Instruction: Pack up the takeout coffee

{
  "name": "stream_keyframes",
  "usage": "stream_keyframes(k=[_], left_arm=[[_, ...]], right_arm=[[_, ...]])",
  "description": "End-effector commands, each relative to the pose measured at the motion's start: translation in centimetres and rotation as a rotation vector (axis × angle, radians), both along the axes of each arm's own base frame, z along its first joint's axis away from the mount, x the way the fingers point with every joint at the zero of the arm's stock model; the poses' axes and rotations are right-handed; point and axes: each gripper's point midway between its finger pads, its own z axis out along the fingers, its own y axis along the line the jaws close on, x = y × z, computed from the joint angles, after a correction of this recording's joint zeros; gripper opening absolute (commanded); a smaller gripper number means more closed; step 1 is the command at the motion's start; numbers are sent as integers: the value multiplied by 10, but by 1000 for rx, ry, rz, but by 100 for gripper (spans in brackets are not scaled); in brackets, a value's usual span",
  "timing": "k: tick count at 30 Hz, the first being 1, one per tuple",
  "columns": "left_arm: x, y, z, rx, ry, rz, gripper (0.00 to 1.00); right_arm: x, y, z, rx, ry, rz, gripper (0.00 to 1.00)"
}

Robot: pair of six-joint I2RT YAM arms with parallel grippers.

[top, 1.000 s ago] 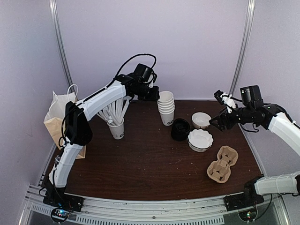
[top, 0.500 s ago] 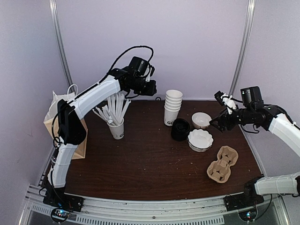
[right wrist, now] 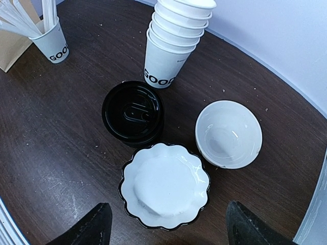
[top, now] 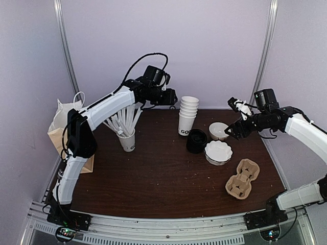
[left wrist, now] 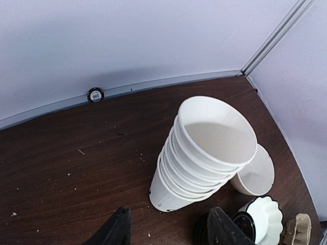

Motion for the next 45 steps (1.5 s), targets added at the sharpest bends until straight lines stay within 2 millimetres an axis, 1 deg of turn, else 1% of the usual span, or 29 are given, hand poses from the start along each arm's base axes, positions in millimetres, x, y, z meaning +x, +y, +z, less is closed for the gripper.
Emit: stream_keyframes(k=[1, 3, 6, 12, 14, 16, 17, 19, 20, 22, 24, 27, 33, 35, 39, 43, 45], left_arm=[[20, -16, 10, -103, -58, 21, 55], [22, -19, 11, -115, -72, 20, 56], [30, -17, 9, -110, -94, 53, 57], [28, -22, -1, -123, -63, 47, 57], [28, -23, -4, -123, -58, 44, 56], [27, -23, -9, -115, -46, 45, 52], [24, -27, -13, -119, -29, 20, 51], [22, -29, -20, -112, -10, 8, 45], [23, -28, -25, -104, 2, 8, 44], [21, -29, -33, -92, 25, 5, 43], [21, -30, -35, -101, 34, 4, 44], [19, -31, -26, -122, 30, 2, 46], [21, -11, -7, -95, -23, 79, 46], [20, -4, 3, -86, -43, 99, 46], [21, 4, 15, -75, -76, 135, 46], [20, 0, 25, -98, -94, 125, 47], [18, -7, 29, -116, -108, 105, 47]], right_arm=[[-1, 1, 8, 8, -17, -4, 81], [-3, 1, 5, 7, -15, -2, 81], [-4, 0, 4, 1, -15, -3, 81], [-6, 0, 0, 1, -11, 0, 82], [-6, 0, 0, 3, -11, 2, 82], [-6, 0, 0, 4, -13, 2, 82], [-6, 0, 0, 3, -13, 3, 82], [-6, 0, 0, 4, -15, 2, 82], [-6, 0, 0, 4, -16, 3, 82], [-7, 0, -1, 4, -14, 2, 82], [-7, 0, 0, 5, -17, 2, 83], [-10, -1, 0, 3, -22, 2, 83], [-13, -2, 0, 4, -33, 5, 84], [-14, -2, 1, 7, -37, 8, 84], [-14, -1, 2, 12, -37, 12, 84], [-15, 0, 2, 17, -34, 14, 84], [-14, 0, 1, 16, -35, 15, 84]])
